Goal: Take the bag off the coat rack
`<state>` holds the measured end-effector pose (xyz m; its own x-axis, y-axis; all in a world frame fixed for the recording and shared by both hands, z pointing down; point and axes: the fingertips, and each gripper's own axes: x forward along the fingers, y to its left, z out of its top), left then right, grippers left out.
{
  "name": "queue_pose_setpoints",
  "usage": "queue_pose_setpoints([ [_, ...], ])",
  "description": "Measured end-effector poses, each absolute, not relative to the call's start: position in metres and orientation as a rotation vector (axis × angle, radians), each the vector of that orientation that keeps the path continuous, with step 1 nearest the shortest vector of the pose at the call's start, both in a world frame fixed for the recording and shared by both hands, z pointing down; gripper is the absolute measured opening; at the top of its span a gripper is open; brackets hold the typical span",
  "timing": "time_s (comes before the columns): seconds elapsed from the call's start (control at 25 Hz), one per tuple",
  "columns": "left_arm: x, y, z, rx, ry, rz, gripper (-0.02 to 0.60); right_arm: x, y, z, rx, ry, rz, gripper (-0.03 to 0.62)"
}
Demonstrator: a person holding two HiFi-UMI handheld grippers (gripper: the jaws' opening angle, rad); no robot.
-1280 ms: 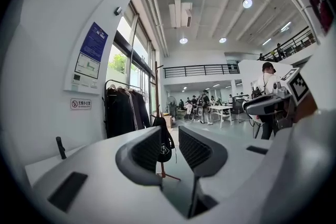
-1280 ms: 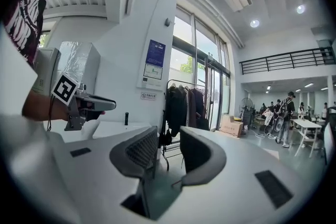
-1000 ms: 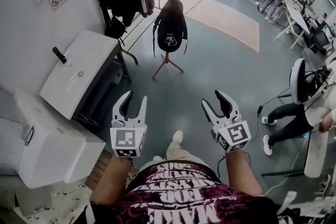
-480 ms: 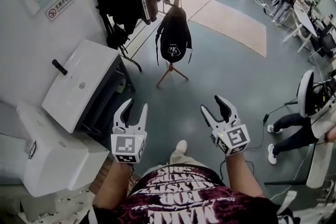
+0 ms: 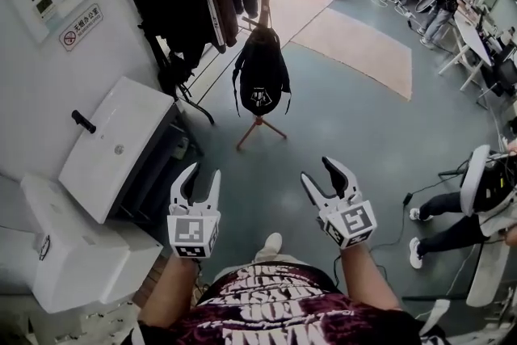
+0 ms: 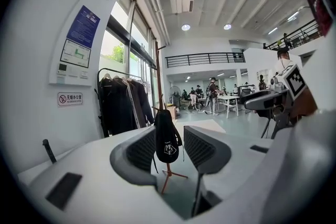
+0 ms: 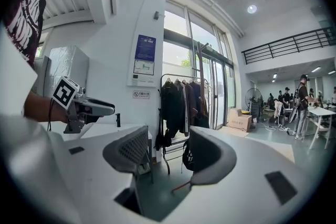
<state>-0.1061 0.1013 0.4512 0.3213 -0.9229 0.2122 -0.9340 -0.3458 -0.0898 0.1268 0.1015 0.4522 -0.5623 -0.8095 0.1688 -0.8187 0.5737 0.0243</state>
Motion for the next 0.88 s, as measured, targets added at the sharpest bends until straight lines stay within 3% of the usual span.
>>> queue_pose_setpoints([
  [0.88,-0.074,0.032,0.434,2.463,-1.93,0.325,0.155,0.18,0.029,0.46,1.355,-2.694,0.137,0.242],
])
